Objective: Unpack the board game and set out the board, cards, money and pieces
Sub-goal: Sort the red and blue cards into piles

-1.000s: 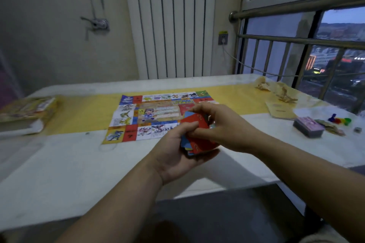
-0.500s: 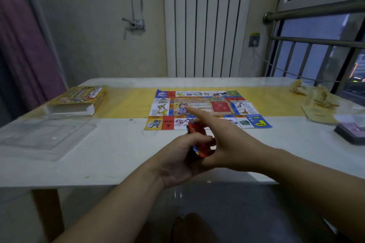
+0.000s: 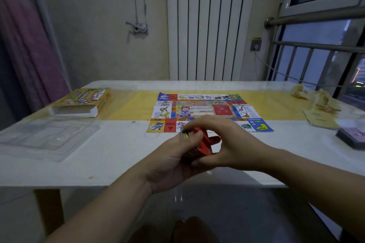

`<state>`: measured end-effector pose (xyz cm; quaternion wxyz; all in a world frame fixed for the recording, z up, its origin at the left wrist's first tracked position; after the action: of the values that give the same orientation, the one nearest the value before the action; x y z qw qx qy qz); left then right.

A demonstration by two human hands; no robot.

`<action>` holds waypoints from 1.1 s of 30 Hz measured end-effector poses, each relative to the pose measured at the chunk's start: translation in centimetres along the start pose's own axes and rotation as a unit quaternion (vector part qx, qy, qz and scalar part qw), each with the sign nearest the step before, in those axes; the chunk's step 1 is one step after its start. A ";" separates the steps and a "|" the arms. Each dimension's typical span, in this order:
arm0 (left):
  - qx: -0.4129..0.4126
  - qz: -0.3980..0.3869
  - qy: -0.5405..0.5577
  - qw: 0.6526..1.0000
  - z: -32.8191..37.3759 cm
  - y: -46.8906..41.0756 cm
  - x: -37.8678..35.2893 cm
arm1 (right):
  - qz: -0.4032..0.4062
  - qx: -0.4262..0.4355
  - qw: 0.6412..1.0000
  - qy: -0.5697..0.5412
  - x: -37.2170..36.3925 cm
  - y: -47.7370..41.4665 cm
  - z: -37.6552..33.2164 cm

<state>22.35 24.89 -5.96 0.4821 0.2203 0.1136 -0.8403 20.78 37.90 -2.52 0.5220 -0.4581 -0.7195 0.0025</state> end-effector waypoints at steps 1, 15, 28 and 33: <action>0.007 0.003 0.022 1.000 0.0 -0.1 0.1 | 0.004 0.004 1.000 0.011 0.0 -0.1 0.1; -0.065 0.140 -0.048 0.987 -0.2 -1.4 2.4 | 0.027 -0.342 0.897 -0.279 -0.7 -0.2 4.0; -0.025 0.191 -0.027 0.981 -0.1 -1.7 3.1 | 0.014 -0.376 0.903 -0.206 0.2 -0.2 6.0; -0.042 0.233 -0.014 0.971 0.7 -1.3 4.6 | -0.042 -0.345 0.933 -0.088 -0.7 0.2 5.3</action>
<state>19.06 21.78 -7.56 0.6752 0.2088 0.0877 -0.7020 16.94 40.07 -5.58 0.2658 -0.5770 -0.7380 -0.2275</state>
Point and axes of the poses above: each hand's wrist, its own y-axis away from the middle knuckle, its own x-axis out of the back of the hand, z = x × y, the point moved 3 cm from there along -y, towards the middle knuckle, and after that the axes turned 4 degrees about z, right-handed, at the moved point
